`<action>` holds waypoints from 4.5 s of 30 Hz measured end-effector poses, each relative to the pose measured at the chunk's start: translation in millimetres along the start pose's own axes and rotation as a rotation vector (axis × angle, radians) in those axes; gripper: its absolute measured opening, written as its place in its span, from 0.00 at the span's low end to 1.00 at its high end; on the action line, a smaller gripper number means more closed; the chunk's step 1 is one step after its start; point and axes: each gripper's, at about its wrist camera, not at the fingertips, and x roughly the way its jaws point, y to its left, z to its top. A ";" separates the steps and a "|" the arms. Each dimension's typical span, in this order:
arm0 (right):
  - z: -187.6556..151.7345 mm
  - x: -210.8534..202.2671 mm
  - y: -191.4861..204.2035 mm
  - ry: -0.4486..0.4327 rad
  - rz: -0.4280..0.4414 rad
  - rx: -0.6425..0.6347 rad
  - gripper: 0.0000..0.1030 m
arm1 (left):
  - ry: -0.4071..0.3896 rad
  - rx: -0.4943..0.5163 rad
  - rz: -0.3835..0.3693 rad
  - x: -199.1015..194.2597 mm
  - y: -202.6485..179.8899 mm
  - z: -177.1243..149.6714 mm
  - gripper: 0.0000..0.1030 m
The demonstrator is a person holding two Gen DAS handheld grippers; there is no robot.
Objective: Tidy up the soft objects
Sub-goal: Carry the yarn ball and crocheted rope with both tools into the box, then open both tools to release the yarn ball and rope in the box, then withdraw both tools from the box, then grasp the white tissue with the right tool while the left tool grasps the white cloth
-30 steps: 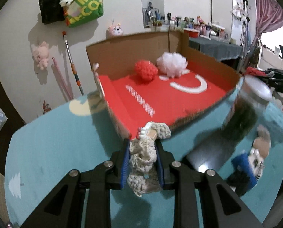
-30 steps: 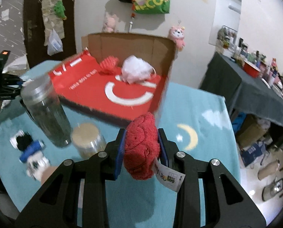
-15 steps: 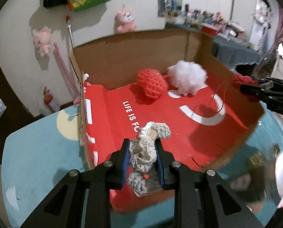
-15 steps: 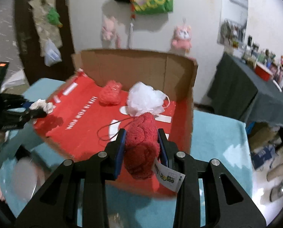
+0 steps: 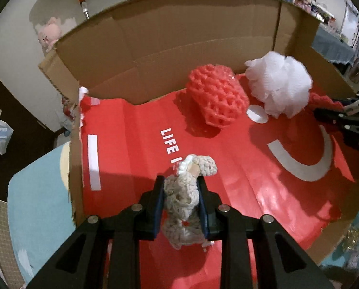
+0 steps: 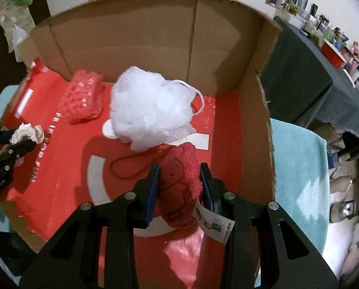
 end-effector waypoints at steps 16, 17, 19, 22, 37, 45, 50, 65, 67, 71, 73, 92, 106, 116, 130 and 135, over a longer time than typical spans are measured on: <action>-2.1 19.5 15.1 0.021 -0.108 -0.143 0.32 | 0.014 -0.002 0.044 18.2 0.1 8.8 0.30; -3.9 19.1 16.2 0.019 -0.112 -0.150 0.32 | 0.011 -0.001 0.043 18.3 -1.9 9.0 0.31; -6.1 18.4 17.1 0.016 -0.121 -0.164 0.32 | 0.002 -0.002 0.045 13.9 -2.3 6.2 0.36; -6.2 16.2 19.9 0.008 -0.128 -0.170 0.32 | -0.035 -0.013 0.022 3.8 0.8 4.7 0.45; -26.1 -67.9 40.3 -0.121 -0.096 -0.159 0.60 | -0.317 -0.093 -0.070 -113.3 0.0 -41.6 0.83; -58.9 -161.9 39.6 -0.310 -0.068 -0.136 0.74 | -0.554 -0.101 -0.072 -203.3 -23.5 -93.9 1.00; -98.5 -217.7 46.4 -0.437 -0.004 -0.134 0.83 | -0.650 -0.109 -0.092 -243.3 -35.4 -129.8 1.00; -242.5 -295.9 61.4 -0.749 -0.069 -0.083 0.90 | -0.823 -0.170 -0.078 -286.9 -72.5 -240.4 1.00; -260.1 -296.7 62.3 -0.778 -0.085 -0.066 0.90 | -0.835 -0.169 -0.070 -287.1 -77.4 -250.6 1.00; -288.7 -295.4 64.3 -0.801 -0.093 -0.041 0.90 | -0.847 -0.182 -0.080 -283.4 -84.7 -269.5 1.00; -301.5 -293.1 65.3 -0.819 -0.110 -0.034 0.90 | -0.851 -0.183 -0.078 -281.1 -89.1 -278.3 1.00; -367.9 -234.3 66.9 -0.759 -0.123 0.017 0.91 | -0.713 -0.202 -0.072 -211.8 -112.2 -319.1 1.00; -384.2 -171.7 59.9 -0.590 -0.062 0.091 0.91 | -0.559 -0.244 -0.077 -156.5 -111.9 -324.2 1.00; -380.7 -156.0 60.2 -0.537 -0.038 0.098 0.91 | -0.524 -0.270 -0.086 -148.7 -103.0 -322.5 1.00; -361.6 -147.0 47.7 -0.490 -0.033 0.121 0.91 | -0.449 -0.272 -0.090 -140.1 -74.6 -309.3 1.00; -352.3 -144.4 41.1 -0.468 -0.038 0.132 0.91 | -0.424 -0.242 -0.070 -139.8 -66.6 -304.6 1.00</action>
